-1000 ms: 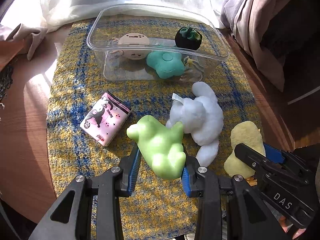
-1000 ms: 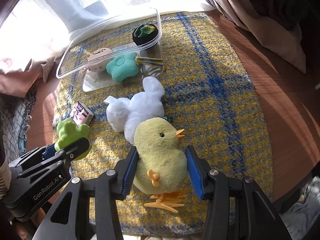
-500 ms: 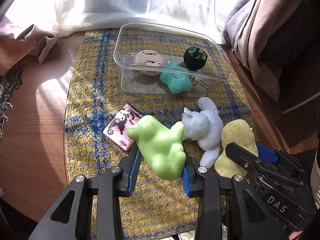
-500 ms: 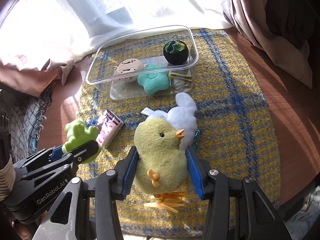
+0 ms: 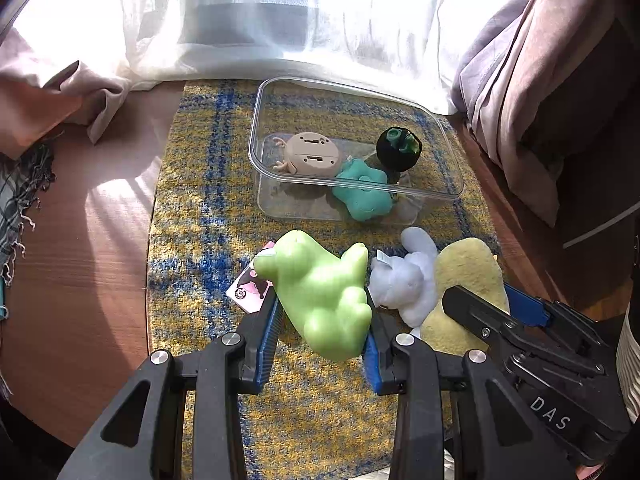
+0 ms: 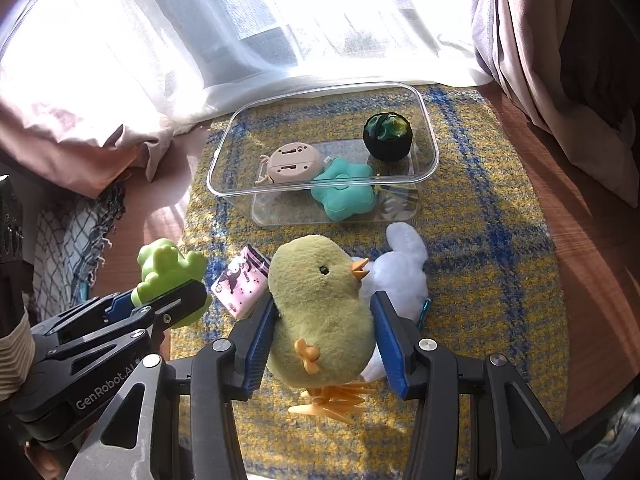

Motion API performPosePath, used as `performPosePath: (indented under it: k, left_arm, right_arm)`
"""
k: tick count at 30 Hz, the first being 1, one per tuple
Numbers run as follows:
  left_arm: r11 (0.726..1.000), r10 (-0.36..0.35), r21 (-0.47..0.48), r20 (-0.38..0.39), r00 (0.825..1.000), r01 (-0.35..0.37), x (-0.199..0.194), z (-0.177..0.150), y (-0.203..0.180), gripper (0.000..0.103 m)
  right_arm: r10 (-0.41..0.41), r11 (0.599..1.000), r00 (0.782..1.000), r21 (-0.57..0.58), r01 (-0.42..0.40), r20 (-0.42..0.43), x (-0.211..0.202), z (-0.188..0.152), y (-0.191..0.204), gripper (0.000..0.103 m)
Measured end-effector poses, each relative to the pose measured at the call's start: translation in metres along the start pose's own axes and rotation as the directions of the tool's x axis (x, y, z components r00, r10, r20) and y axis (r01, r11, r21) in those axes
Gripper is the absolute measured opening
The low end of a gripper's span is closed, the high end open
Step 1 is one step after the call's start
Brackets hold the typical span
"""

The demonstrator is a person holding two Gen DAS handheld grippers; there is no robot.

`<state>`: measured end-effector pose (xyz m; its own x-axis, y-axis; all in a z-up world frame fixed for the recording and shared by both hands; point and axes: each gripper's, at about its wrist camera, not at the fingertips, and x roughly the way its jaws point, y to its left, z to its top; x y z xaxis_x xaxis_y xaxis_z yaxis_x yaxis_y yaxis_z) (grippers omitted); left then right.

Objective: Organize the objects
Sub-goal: 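Carry the yellow chick over the clear box with the right gripper while the left carries the green frog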

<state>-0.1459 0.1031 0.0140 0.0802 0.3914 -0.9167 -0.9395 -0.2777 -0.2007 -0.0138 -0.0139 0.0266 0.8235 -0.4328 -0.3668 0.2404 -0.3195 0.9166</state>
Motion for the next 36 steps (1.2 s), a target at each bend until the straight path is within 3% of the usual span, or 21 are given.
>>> performPosePath:
  k: [21, 36]
  left_arm:
    - [0.999, -0.023, 0.025, 0.051, 0.998, 0.022, -0.005, 0.040, 0.001, 0.036]
    - [0.998, -0.036, 0.059, 0.075, 0.997, 0.031, -0.001, 0.086, -0.003, 0.036]
  right_arm:
    - [0.021, 1.000, 0.998, 0.013, -0.022, 0.059, -0.008, 0.036, -0.005, 0.048]
    - [-0.006, 1.000, 0.994, 0.015, 0.005, 0.110, -0.012, 0.077, -0.005, 0.048]
